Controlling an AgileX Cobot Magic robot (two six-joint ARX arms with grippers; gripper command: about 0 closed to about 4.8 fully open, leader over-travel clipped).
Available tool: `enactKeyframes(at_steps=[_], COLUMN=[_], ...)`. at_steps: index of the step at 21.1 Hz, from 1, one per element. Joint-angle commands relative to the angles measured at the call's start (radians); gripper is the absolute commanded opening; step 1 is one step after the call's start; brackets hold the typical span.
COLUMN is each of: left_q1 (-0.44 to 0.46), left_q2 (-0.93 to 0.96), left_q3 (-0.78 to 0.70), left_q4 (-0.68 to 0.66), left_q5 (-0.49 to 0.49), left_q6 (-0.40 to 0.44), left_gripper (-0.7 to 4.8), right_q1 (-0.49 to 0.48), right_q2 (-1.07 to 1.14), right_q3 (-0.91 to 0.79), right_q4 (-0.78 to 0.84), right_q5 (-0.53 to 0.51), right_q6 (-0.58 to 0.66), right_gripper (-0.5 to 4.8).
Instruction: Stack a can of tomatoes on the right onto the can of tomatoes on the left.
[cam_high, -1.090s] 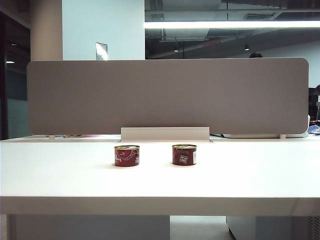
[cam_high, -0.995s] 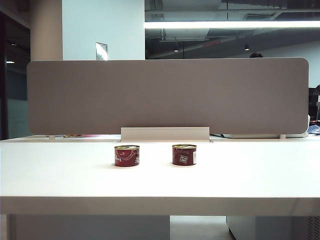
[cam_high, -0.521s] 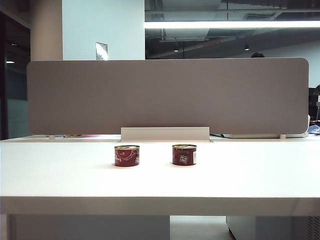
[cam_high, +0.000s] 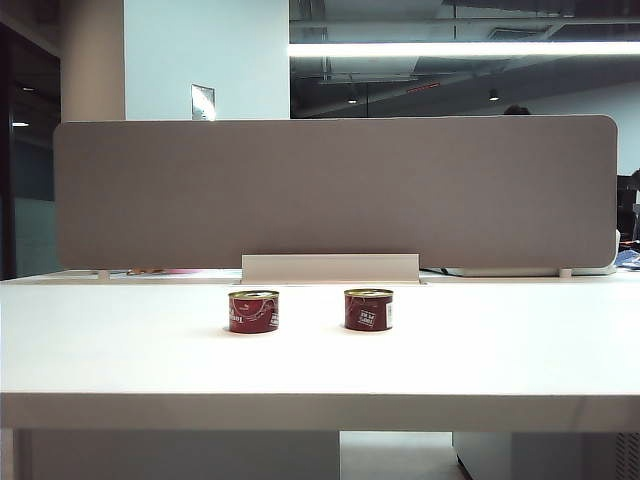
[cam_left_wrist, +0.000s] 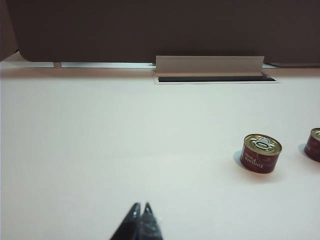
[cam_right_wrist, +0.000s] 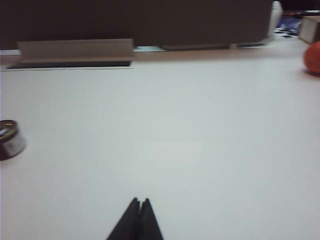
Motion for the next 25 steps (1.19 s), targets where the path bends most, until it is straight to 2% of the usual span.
enactKeyframes(at_steps=[1,5,10,14,21,25], left_q1=[0.000,0.000,0.000,0.000,0.000,0.000], left_q2=[0.001,0.001,0.001,0.001,0.001,0.001], left_q3=[0.003,0.003,0.003,0.003,0.003,0.003], left_q4=[-0.003,-0.024,-0.080,-0.116,-0.127,-0.129], left_q5=[0.057,0.169,0.277,0.282,0.277,0.277], left_q6=[-0.024,-0.023,-0.023,-0.019,-0.019,-0.019], left_gripper=[-0.06,-0.06,-0.06,-0.06,-0.06,-0.06], right_q1=[0.000,0.011,0.045,0.086,0.143,0.139], right_q2=[-0.002,-0.001,0.000,0.001,0.002,0.003], right_q3=[-0.006,0.005,0.006,0.010,0.090,0.132], right_q4=[0.055,0.067,0.067,0.058,0.013,0.014], right_q5=[-0.088,-0.114,-0.146,-0.156,-0.049,-0.039], right_q6=[0.031,0.104,0.105,0.105,0.104,0.100], right_gripper=[-0.05,-0.05,-0.05,-0.05,-0.05,-0.05])
